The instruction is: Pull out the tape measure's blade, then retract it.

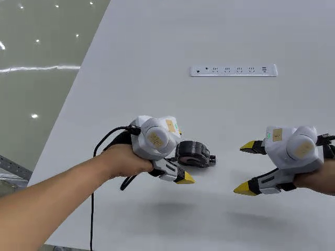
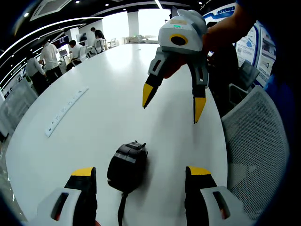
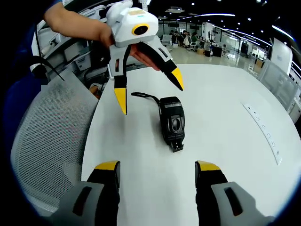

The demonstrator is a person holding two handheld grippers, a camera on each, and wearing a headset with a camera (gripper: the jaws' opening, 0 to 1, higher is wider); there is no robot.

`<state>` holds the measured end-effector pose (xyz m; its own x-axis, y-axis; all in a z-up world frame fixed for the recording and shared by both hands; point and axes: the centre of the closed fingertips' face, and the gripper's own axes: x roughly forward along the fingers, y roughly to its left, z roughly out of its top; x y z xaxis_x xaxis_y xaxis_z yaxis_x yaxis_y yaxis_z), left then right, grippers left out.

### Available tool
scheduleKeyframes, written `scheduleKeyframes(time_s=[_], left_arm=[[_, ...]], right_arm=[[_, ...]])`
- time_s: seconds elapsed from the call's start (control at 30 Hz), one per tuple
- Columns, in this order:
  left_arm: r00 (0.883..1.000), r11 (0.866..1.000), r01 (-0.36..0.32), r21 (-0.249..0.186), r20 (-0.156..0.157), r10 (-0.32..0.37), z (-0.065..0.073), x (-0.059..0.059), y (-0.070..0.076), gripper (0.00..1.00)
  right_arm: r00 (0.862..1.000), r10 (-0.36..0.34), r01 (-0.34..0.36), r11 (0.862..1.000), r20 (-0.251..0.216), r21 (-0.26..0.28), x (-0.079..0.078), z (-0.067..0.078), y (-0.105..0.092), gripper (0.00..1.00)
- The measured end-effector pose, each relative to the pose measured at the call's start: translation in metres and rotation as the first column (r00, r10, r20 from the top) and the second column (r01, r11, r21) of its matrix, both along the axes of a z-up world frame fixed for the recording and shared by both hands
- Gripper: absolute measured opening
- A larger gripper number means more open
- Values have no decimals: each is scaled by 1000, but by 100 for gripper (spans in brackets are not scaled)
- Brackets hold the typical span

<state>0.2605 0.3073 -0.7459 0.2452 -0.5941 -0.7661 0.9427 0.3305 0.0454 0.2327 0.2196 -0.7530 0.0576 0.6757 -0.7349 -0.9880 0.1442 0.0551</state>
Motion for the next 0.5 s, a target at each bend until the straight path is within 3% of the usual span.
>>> scheduleKeyframes(time_s=[0.5], left_arm=[[999, 998, 47, 33, 5, -47, -17, 12, -9, 67]], right_arm=[[999, 41, -41, 999, 15, -11, 16, -21, 18, 55]])
